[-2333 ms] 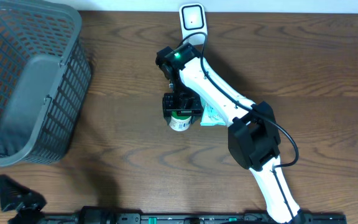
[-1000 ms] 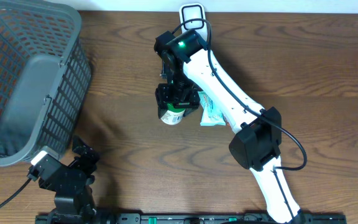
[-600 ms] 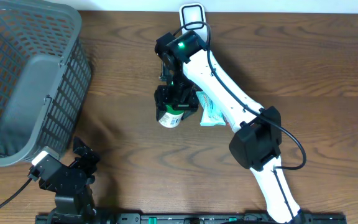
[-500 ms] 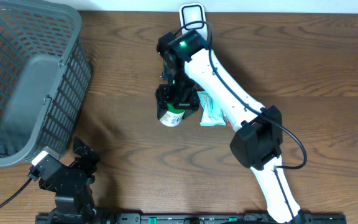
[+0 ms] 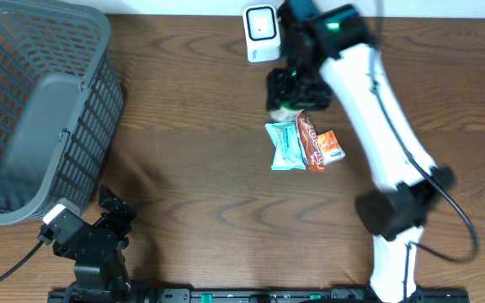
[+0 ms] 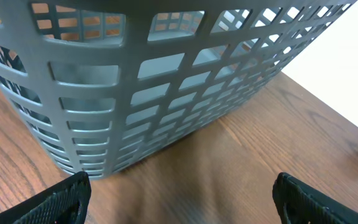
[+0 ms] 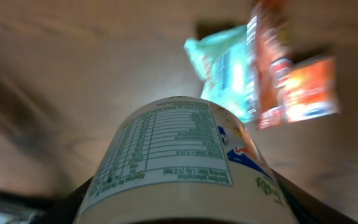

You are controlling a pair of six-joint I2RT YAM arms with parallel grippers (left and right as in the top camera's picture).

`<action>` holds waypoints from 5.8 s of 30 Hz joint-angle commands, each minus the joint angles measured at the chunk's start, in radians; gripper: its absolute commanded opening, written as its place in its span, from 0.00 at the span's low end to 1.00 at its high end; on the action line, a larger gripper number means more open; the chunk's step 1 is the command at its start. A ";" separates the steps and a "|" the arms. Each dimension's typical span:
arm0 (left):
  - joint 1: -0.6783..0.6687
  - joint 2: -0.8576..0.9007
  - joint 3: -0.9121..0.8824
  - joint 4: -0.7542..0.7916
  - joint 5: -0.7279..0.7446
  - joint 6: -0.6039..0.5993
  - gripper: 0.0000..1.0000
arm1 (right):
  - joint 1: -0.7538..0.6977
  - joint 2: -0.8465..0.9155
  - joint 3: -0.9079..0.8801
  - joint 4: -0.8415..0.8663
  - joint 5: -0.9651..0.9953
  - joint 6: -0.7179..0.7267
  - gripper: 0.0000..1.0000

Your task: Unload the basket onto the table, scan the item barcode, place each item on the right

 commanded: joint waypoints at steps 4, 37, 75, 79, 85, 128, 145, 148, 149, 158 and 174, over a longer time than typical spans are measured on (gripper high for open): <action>-0.002 -0.003 0.002 -0.003 -0.005 -0.005 0.93 | 0.058 -0.225 0.039 0.064 0.282 -0.010 0.56; -0.002 -0.003 0.002 -0.003 -0.005 -0.005 0.93 | 0.076 0.034 -0.270 1.261 0.642 -0.311 0.41; -0.002 -0.003 0.002 -0.003 -0.005 -0.005 0.93 | 0.004 0.457 -0.269 1.897 0.555 -0.579 0.52; -0.002 -0.003 0.002 -0.003 -0.005 -0.005 0.93 | 0.004 0.412 -0.269 1.833 0.629 -0.583 0.50; -0.002 -0.003 0.002 -0.003 -0.005 -0.005 0.93 | -0.002 0.262 -0.269 1.621 0.655 -0.636 0.50; -0.002 -0.003 0.002 -0.003 -0.005 -0.005 0.93 | -1.150 0.203 -0.380 0.566 0.386 -0.043 0.54; -0.002 -0.003 0.002 -0.003 -0.005 -0.005 0.93 | -1.248 -0.030 -0.380 0.564 0.315 -0.064 0.99; -0.002 -0.003 0.002 -0.003 -0.005 -0.005 0.93 | -1.218 -0.135 -0.381 0.566 0.177 -0.045 0.99; -0.002 -0.003 0.002 -0.003 -0.005 -0.005 0.93 | -1.202 -0.165 -0.381 0.566 0.127 -0.045 0.99; -0.002 -0.003 0.002 -0.003 -0.005 -0.005 0.93 | -0.835 -0.319 -0.381 0.441 -0.057 -0.044 0.99; -0.002 -0.003 0.002 -0.003 -0.005 -0.005 0.93 | -0.052 -0.063 -0.383 0.341 0.267 0.065 0.99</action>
